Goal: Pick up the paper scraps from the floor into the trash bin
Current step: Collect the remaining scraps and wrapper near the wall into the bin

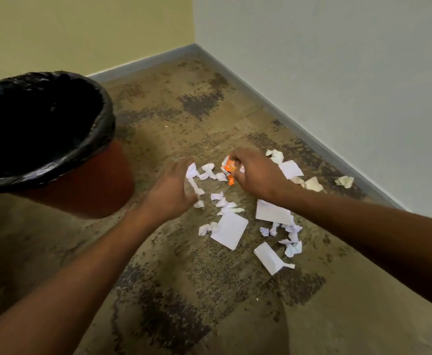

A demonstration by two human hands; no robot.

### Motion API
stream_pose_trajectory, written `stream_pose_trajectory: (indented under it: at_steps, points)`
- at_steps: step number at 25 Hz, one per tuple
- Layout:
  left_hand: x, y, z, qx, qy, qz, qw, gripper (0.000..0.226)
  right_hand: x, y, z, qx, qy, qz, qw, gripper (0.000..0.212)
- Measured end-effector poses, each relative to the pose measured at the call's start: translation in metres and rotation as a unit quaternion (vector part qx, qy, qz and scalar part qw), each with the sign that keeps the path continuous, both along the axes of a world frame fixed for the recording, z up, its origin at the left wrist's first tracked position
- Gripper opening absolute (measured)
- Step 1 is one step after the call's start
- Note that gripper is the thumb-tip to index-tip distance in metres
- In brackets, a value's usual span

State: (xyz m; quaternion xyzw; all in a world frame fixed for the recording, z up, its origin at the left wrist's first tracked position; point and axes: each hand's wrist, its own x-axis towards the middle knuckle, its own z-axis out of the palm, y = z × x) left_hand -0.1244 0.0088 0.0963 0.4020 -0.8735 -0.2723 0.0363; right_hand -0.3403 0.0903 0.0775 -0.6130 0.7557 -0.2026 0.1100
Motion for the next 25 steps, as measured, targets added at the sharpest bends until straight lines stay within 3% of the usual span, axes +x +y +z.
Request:
stream_pose_trajectory:
  at_steps: [3, 9, 12, 18, 25]
  points:
    - [-0.017, 0.022, -0.033, 0.015, -0.07, -0.063, 0.995, 0.091, -0.028, 0.061, -0.034, 0.135, 0.012, -0.047, 0.99, 0.035]
    - [-0.039, 0.06, -0.087, 0.069, -0.155, -0.132, 0.977, 0.106, -0.042, 0.153, -0.078, 0.304, -0.024, -0.115, 0.945, 0.112]
    - [-0.055, 0.085, -0.103, 0.06, -0.166, -0.159, 0.971, 0.115, -0.051, 0.175, -0.101, 0.334, -0.029, -0.127, 0.934, 0.139]
    - [-0.091, 0.141, -0.134, 0.05, -0.149, -0.168, 0.973, 0.13, -0.048, 0.189, -0.13, 0.304, -0.026, -0.135, 0.943, 0.138]
    - [-0.115, 0.123, -0.145, 0.012, -0.138, -0.112, 0.984, 0.137, -0.057, 0.155, -0.135, 0.228, -0.056, -0.168, 0.957, 0.127]
